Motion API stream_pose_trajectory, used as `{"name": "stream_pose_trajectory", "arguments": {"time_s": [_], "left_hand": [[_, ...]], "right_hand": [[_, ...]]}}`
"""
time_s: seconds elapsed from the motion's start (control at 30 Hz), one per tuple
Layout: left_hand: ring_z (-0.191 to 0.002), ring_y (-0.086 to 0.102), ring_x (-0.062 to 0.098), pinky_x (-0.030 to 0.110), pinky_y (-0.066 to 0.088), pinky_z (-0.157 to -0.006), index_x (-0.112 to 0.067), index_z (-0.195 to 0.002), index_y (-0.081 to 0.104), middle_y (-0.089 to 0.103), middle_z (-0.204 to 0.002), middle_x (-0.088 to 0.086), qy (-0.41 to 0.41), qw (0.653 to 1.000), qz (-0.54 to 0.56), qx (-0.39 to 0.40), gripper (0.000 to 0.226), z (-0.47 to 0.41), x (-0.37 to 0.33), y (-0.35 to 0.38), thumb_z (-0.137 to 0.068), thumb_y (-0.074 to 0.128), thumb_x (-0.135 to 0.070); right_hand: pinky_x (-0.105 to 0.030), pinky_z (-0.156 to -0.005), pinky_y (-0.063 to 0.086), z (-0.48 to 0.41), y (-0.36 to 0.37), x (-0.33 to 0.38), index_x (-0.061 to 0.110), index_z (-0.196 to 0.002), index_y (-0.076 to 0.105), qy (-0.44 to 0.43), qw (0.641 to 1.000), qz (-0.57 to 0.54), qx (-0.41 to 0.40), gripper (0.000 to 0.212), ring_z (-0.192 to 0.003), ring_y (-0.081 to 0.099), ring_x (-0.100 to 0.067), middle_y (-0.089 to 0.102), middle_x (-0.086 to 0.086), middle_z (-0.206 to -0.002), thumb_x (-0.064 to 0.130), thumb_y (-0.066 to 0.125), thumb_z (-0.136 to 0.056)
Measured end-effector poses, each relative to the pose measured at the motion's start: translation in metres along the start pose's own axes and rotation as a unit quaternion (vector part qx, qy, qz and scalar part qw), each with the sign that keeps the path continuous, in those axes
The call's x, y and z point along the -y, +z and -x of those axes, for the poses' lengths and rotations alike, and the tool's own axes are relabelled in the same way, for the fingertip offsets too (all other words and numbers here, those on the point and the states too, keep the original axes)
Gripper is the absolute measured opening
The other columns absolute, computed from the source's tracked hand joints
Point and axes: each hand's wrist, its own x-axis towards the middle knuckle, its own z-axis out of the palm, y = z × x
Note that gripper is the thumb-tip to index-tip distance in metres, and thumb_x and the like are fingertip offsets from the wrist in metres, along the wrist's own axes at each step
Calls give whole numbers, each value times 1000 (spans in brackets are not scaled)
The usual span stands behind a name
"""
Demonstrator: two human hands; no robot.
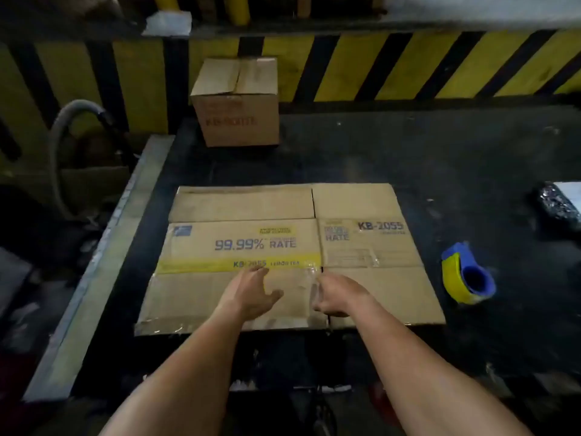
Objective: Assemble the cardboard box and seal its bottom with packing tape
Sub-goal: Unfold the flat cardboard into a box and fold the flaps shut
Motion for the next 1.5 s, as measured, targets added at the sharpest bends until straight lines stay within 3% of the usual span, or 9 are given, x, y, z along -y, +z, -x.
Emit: {"name": "stream_pose_trajectory", "arguments": {"time_s": [0.2, 0.33, 0.7, 0.87, 1.03, 1.17, 1.27, 1.37, 1.5], "left_hand": [[-133, 50, 28, 39, 46, -104, -12, -129, 59, 54, -141, 4, 8, 997, -38, 61, 75, 29, 13, 43, -73, 73, -60], [-152, 24, 29, 47, 32, -118, -12, -151, 38, 31, -163, 6, 29, 993, -91, 67, 85, 33, 20, 62, -84, 72, -52], [-155, 18, 26, 52, 18, -122, -16, -160, 26, 23, -168, 4, 51, 991, -122, 7, 63, 41, 32, 63, -105, 47, -37], [-133, 55, 32, 60, 38, -110, -17, -138, 61, 63, -140, 6, 79, 977, -132, -146, 52, 37, 37, 41, -104, 31, -41], [-141, 44, 36, 63, 19, -120, -20, -136, 61, 58, -144, 9, 37, 951, -107, -286, 45, 23, 12, -1, -102, 39, -40], [-155, 5, 40, 60, 1, -122, -18, -152, 28, 7, -167, 25, -109, 911, 78, -390, 66, 16, -34, -36, -97, 59, -37], [-155, -9, 36, 59, 0, -123, -19, -159, 1, -19, -167, 19, -199, 832, 336, -395, 94, 12, -69, -67, -94, 67, -37], [-156, -5, 36, 57, 7, -125, -27, -158, -22, -15, -168, 17, -216, 770, 513, -312, 104, 6, -92, -94, -95, 55, -57], [-155, 10, 36, 51, 20, -124, -37, -159, -13, -11, -170, 12, -167, 766, 512, -352, 94, 4, -115, -123, -95, 51, -61]], "right_hand": [[-46, -120, 23, 9, 46, -22, 14, -157, 13, -35, 996, 60, 62, 104, -152, 9, -29, 6, -12, -165, 47, 75, -80], [-51, -121, 20, 10, 64, -29, 14, -159, 2, -55, 991, 117, 40, 97, -153, 4, -32, -7, -7, -167, 35, 68, -91], [-58, -94, 44, 13, 60, -26, 9, -135, 46, -156, 965, 207, -44, 49, -134, 44, -38, 42, -21, -149, 26, 52, -88], [-43, -59, 55, 14, 19, -18, 11, -100, 59, -246, 940, 151, -182, 25, -83, 70, -31, 70, -9, -96, 21, 46, -82], [-36, -43, 50, 14, -41, -3, 14, -97, 61, -278, 915, 131, -262, 29, -57, 65, -30, 71, -2, -77, 24, 38, -83], [-37, -49, 54, 17, -88, 20, 15, -99, 67, -295, 895, 108, -318, 33, -61, 68, -29, 74, -4, -78, 27, 39, -87], [-39, -55, 56, 19, -116, 35, 16, -101, 69, -284, 898, 81, -326, 34, -68, 69, -32, 75, -7, -83, 31, 41, -87], [-41, -65, 56, 29, -142, 47, 19, -106, 72, -269, 911, 46, -309, 30, -72, 70, -28, 76, -6, -86, 31, 50, -89], [-33, -72, 56, 44, -176, 64, 18, -110, 74, -269, 907, -9, -325, 23, -76, 71, -18, 77, -3, -93, 20, 60, -91]]}}
